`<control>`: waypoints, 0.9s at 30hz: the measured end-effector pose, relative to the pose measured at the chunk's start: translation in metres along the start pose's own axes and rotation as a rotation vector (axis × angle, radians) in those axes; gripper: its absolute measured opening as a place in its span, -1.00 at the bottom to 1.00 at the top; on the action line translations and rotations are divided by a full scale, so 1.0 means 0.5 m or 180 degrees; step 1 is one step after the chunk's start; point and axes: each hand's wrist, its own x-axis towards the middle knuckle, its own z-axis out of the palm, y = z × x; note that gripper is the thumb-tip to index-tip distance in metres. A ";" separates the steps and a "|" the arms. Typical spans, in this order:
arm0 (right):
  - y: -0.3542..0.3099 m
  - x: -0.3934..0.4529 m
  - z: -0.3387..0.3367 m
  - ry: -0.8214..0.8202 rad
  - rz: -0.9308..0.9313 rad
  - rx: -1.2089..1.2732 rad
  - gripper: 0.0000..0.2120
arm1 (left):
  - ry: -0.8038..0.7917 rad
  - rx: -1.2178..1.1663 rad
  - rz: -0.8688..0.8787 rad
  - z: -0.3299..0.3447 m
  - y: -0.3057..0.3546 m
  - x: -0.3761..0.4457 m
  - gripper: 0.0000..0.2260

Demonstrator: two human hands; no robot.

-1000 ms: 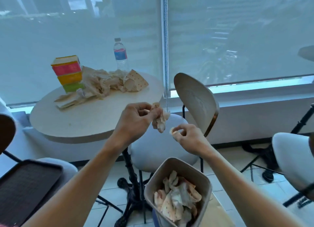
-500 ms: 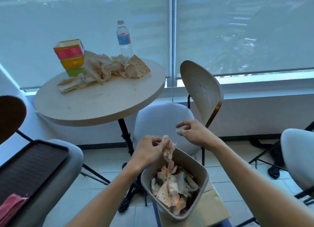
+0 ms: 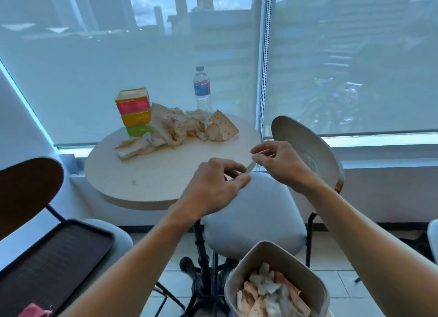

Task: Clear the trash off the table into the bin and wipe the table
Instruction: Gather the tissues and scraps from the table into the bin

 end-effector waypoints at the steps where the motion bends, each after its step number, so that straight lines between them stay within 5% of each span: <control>1: -0.013 0.017 0.008 0.0080 -0.0037 -0.0019 -0.92 | 0.0087 0.0056 -0.0009 -0.025 -0.007 0.012 -0.75; 15: -0.152 0.154 0.193 0.0244 -0.0311 -0.0282 -0.94 | 0.0910 0.1194 -0.0855 -0.303 -0.288 0.131 -0.76; 22: -0.204 0.195 0.334 -0.0065 -0.0593 -0.0801 -0.84 | 0.0469 0.1488 -0.1500 -0.366 -0.416 0.180 -0.48; 27: -0.251 0.211 0.419 -0.0382 -0.0649 -0.1483 -0.58 | 0.0329 0.1153 -0.1614 -0.383 -0.475 0.189 -0.43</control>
